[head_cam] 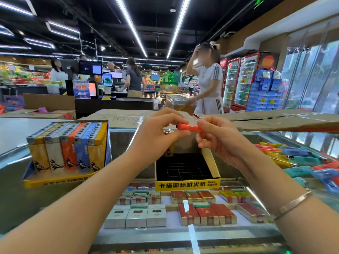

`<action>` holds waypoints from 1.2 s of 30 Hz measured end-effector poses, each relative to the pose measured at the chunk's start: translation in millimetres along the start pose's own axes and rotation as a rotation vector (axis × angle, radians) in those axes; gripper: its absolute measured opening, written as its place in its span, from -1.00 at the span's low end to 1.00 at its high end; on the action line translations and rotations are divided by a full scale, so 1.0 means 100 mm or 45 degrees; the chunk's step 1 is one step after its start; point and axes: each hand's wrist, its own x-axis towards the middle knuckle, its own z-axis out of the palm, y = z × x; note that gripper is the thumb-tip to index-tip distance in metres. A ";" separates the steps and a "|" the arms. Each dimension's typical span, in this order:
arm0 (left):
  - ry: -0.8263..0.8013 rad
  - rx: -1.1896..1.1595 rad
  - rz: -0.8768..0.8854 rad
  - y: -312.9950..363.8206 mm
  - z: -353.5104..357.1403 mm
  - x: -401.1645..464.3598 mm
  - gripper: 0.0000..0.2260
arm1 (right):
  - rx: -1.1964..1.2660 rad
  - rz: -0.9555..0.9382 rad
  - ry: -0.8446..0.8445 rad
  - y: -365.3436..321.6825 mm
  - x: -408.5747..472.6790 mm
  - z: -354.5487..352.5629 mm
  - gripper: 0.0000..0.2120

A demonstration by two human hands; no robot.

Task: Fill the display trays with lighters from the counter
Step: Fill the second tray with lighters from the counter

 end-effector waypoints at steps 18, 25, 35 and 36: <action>-0.013 0.135 -0.315 -0.27 -0.15 -0.03 -0.85 | -0.918 0.182 0.497 0.15 0.07 -0.19 -0.76; -0.107 0.334 -0.299 -0.40 -0.16 -0.05 -0.85 | -0.957 0.221 0.430 0.17 0.08 -0.19 -0.90; -0.221 0.379 -0.445 -0.46 -0.13 -0.01 -0.87 | -1.140 0.280 0.499 0.24 0.11 -0.29 -0.76; -0.225 0.344 -0.466 -0.46 -0.13 -0.01 -0.88 | -1.158 0.293 0.486 0.25 0.12 -0.30 -0.74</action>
